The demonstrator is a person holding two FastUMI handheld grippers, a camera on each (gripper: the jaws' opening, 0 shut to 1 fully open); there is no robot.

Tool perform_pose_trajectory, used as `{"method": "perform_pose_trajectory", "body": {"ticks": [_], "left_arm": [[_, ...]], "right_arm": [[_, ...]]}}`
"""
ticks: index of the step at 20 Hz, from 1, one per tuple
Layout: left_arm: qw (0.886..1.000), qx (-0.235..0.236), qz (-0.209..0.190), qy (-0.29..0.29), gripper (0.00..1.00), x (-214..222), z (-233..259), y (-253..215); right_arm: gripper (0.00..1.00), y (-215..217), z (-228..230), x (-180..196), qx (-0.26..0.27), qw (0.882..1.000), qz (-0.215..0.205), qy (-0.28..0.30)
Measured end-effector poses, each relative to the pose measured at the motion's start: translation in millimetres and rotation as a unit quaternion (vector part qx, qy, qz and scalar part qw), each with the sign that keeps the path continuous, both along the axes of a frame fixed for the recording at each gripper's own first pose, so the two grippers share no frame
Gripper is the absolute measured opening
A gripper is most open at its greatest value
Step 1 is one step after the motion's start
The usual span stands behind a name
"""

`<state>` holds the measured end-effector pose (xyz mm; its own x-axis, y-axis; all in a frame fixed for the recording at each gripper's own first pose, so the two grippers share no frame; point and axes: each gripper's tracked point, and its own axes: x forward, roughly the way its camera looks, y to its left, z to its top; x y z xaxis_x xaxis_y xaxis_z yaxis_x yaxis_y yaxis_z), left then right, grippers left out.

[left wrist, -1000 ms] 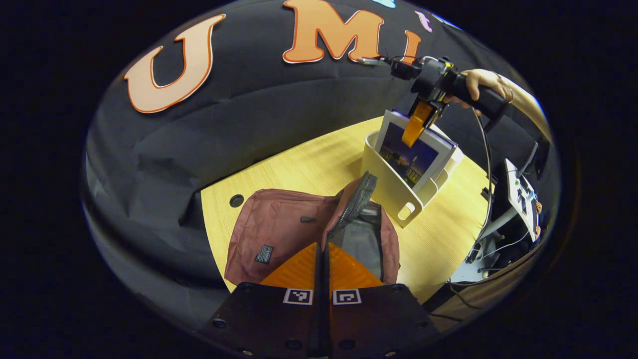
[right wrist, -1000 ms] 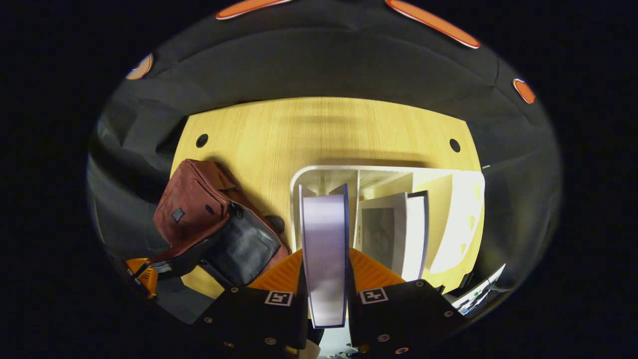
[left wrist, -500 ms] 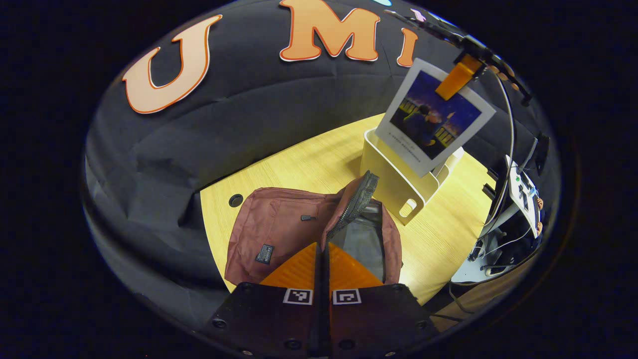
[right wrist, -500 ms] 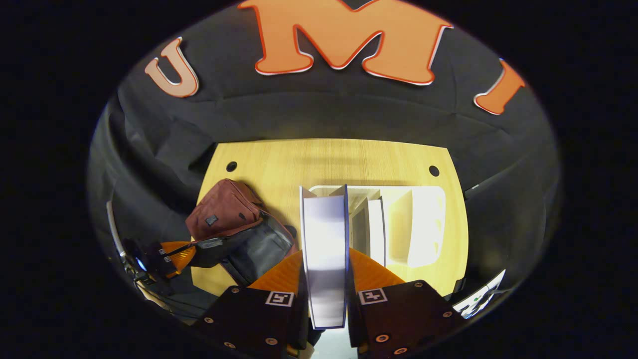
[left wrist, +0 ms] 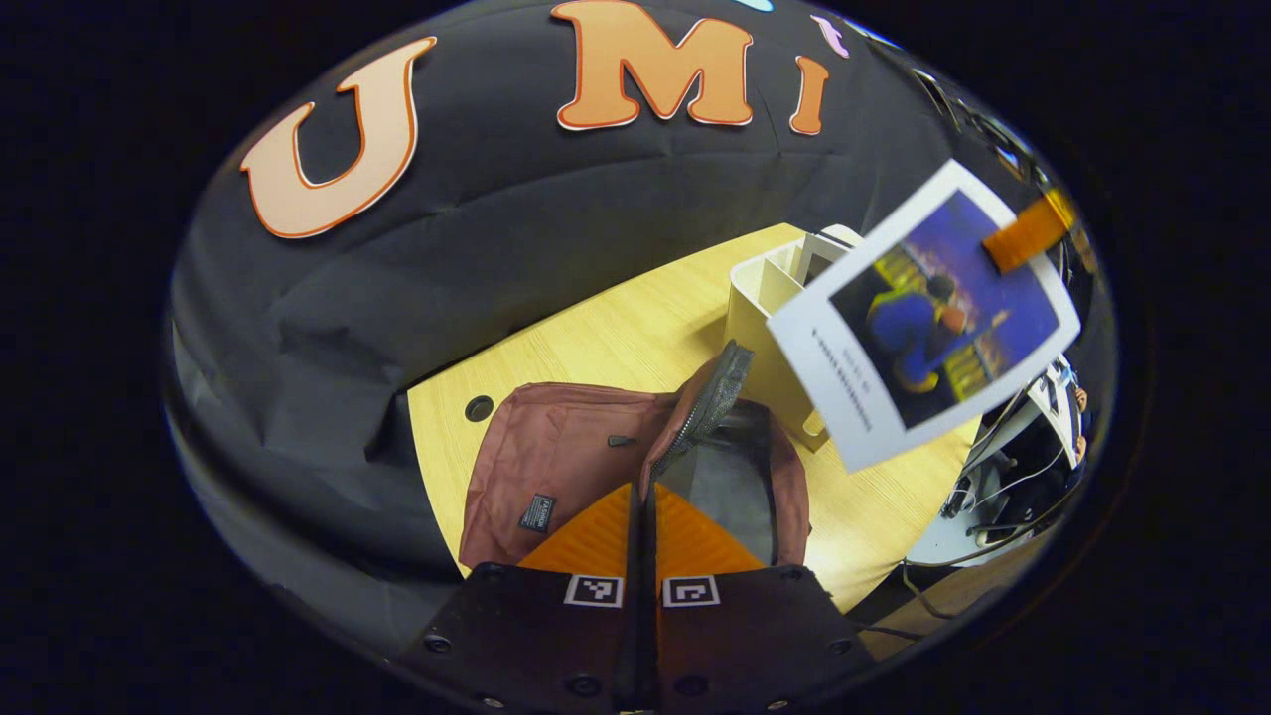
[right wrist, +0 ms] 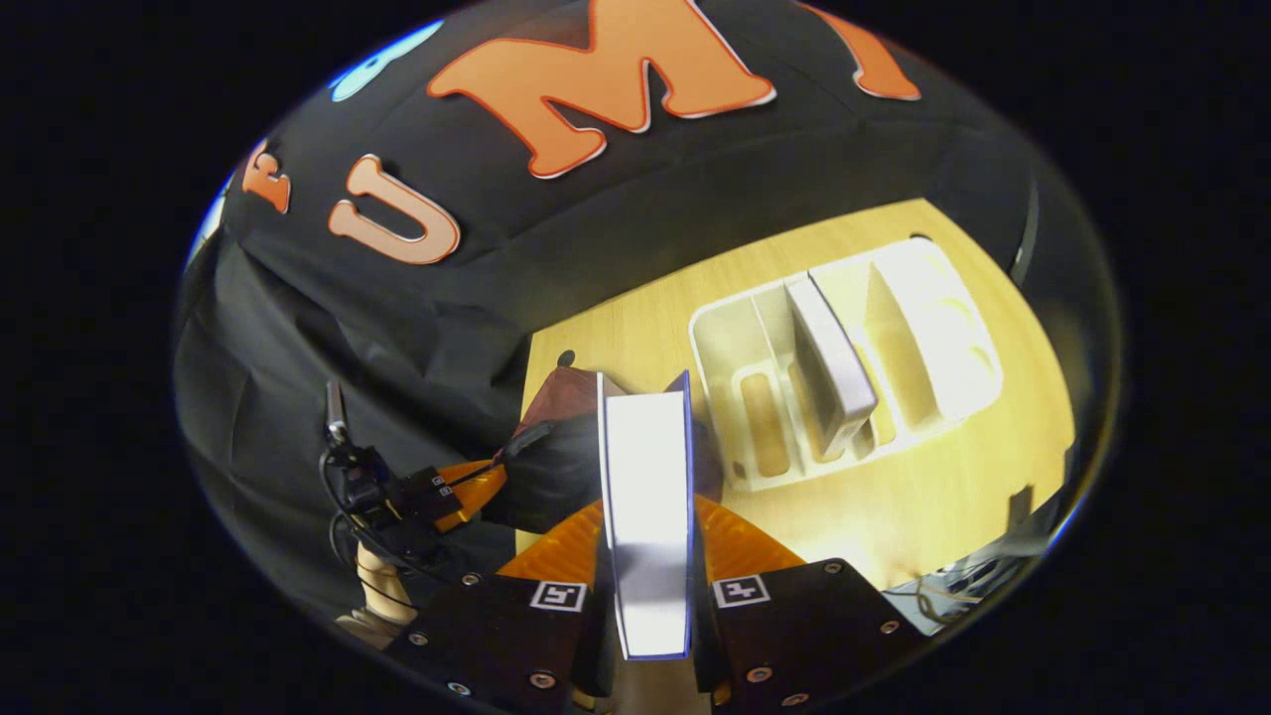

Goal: Open the schoolbag, grab two books from the bookshelf and put them into the schoolbag.

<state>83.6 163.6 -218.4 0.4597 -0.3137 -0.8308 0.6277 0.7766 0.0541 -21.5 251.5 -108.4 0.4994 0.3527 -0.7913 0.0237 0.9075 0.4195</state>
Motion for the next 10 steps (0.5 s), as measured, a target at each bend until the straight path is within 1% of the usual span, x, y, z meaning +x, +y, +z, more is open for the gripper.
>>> {"method": "perform_pose_trajectory", "body": {"ticks": [1, 3, 4, 7, 9, 10], "left_arm": [[1.0, 0.003, 0.0, -0.001, 0.01, 0, 1, 0], [1.0, 0.006, -0.003, -0.004, 0.01, 0, 5, -2], [1.0, 0.006, -0.004, -0.006, 0.01, -1, 9, -4], [1.0, 0.01, -0.009, -0.013, 0.01, -2, 21, -12], [1.0, 0.009, -0.009, -0.019, 0.01, -3, 27, -16], [1.0, 0.008, -0.008, -0.018, 0.01, -6, 28, -18]], "right_arm": [[0.32, 9, -21, -2, 0.032, 0.999, -0.014, 0.007], [0.32, 29, -54, -1, 0.101, 0.993, -0.049, 0.024], [0.31, 38, -72, 3, 0.119, 0.991, -0.058, 0.029], [0.32, 61, -123, 12, 0.119, 0.989, -0.082, 0.037], [0.32, 75, -139, 17, 0.138, 0.985, -0.099, 0.042], [0.32, 87, -145, 20, 0.149, 0.983, -0.099, 0.044]]}}
